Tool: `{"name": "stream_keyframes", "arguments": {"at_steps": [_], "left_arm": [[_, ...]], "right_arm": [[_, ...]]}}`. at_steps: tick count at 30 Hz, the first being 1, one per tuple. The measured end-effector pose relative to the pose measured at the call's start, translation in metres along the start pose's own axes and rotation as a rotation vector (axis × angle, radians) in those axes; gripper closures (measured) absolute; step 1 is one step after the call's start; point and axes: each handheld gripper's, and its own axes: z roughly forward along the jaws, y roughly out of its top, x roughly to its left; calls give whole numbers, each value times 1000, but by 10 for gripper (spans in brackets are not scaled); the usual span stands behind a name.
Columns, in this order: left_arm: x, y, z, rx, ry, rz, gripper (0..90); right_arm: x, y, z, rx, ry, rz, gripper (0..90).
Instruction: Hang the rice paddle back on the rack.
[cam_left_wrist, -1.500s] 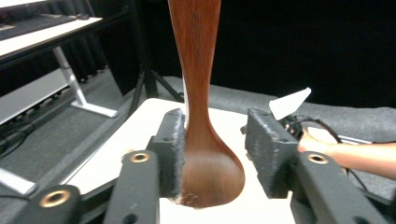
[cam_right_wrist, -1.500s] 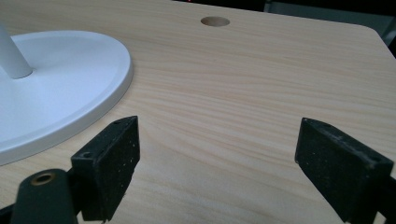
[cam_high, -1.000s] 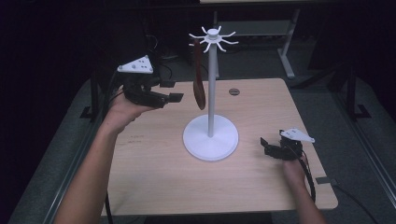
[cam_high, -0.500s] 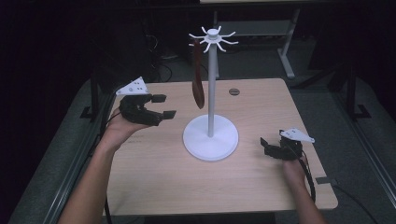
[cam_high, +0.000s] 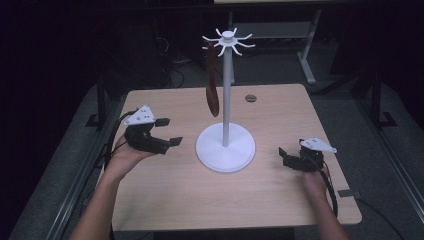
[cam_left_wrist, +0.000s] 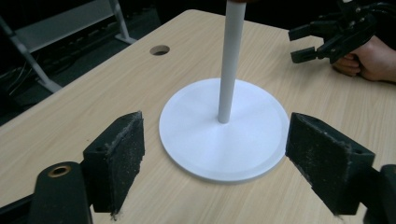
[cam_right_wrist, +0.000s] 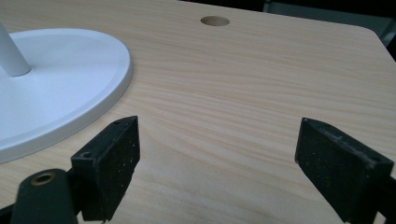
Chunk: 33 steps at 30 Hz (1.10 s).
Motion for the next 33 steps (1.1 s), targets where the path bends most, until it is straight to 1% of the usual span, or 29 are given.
{"name": "stream_keyframes", "arguments": {"at_steps": [1, 2, 3, 4, 6, 8, 9, 10, 11, 12, 13, 15, 16, 20, 21, 22, 23, 24, 29, 30, 31, 33], "left_arm": [[0, 0, 0, 0, 0, 0, 182], [0, -7, -1, -8, 9, -7, 181], [0, -10, -1, -9, 14, -10, 180], [0, -10, -1, -9, 14, -10, 175], [0, -20, -1, 0, 25, -25, 166], [1, -26, -1, 8, 32, -28, 157], [0, -30, -1, 5, 39, -35, 156], [0, -30, -1, 5, 39, -35, 151], [1, -37, 0, 7, 42, -38, 148], [1, -40, 0, 9, 45, -41, 147], [1, -40, 0, 9, 45, -41, 145], [1, -47, 0, 14, 47, -46, 144], [2, -53, 0, 17, 50, -51, 144], [3, -68, -1, 15, 53, -66, 141], [3, -72, -1, 10, 58, -79, 140], [3, -77, -1, 17, 59, -80, 140], [3, -77, -1, 17, 59, -80, 139], [3, -85, -2, 30, 74, -84, 137], [2, -105, -5, 42, 96, -111, 134], [2, -109, -6, 49, 99, -113, 134], [3, -113, -6, 58, 106, -107, 134], [2, -121, -8, 65, 114, -117, 134]], "right_arm": [[0, 0, 0, 0, 0, 0, 134], [0, 0, 0, 0, -1, -1, 135], [0, 0, 0, 0, 0, 0, 134], [0, 0, 0, 0, 0, -1, 135], [0, 0, 0, 0, 0, -1, 135], [0, 0, 0, 0, 0, 0, 134], [0, 0, 0, 0, 0, -1, 134], [0, 0, 0, 0, 0, -1, 134], [0, 0, 0, 0, 0, -1, 134], [0, 0, 0, 0, 0, -1, 135], [0, 0, 0, 0, 0, -1, 135], [0, 0, 0, 0, -1, -1, 134], [0, 0, 0, 1, -1, -1, 135], [0, 0, 0, 2, -1, -1, 134], [0, 0, 0, 2, -1, -2, 135], [0, 0, 0, 3, -1, -1, 135], [0, 0, 0, 3, -1, -1, 135], [0, 0, 0, 1, -1, -3, 135], [0, 0, 0, 5, -2, -5, 135], [0, 0, 0, 4, -2, -4, 135], [0, 0, 0, 4, -2, -5, 134], [0, 0, 0, 5, -2, -7, 135]]}}
